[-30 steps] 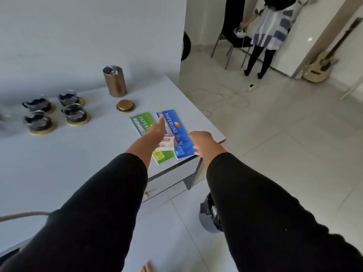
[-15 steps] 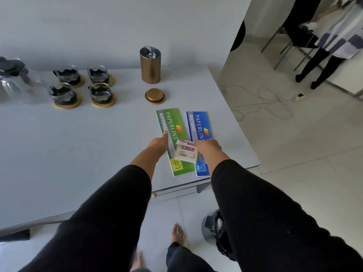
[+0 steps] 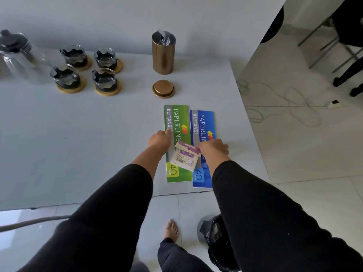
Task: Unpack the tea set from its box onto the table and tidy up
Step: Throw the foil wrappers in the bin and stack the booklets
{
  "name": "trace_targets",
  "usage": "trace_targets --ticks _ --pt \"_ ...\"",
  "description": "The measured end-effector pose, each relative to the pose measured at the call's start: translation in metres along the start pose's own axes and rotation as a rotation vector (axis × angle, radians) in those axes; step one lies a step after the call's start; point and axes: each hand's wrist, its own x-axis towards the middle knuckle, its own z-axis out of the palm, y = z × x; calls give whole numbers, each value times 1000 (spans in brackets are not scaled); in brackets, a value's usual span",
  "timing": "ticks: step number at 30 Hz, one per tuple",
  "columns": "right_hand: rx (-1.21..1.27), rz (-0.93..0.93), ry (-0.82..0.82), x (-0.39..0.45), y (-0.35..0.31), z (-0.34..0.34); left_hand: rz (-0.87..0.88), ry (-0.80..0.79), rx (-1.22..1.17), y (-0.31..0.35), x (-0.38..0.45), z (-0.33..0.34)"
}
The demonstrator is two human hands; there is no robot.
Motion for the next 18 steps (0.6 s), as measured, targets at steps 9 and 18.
trace_targets --ticks 9,18 --pt "-19 8 -18 11 -5 10 35 -49 2 -3 3 2" --pt "62 -33 -61 5 -11 21 48 -73 -2 -14 5 3"
